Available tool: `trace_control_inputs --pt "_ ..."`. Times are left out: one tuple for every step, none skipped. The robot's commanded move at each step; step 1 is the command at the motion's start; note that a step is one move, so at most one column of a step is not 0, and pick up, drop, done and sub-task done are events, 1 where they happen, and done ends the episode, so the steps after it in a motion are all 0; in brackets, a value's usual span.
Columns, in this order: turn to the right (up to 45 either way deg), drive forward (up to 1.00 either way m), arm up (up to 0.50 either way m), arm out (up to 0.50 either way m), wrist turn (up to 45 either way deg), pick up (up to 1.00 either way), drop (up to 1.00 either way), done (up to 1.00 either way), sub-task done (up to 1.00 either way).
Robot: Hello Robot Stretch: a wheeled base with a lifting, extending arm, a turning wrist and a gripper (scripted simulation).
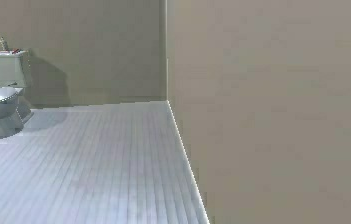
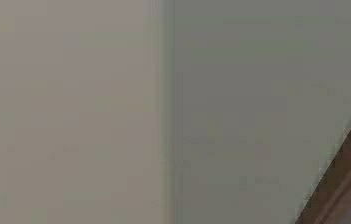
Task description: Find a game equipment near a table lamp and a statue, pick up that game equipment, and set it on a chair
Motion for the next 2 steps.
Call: trace_control_inputs --pt "-12.0 0.0 0.0 0.0 0.0 0.0 0.0 0.0 0.0" --pt "0.0 0.3 0.0 0.0 0.0 0.0 0.0 0.0 0.0"
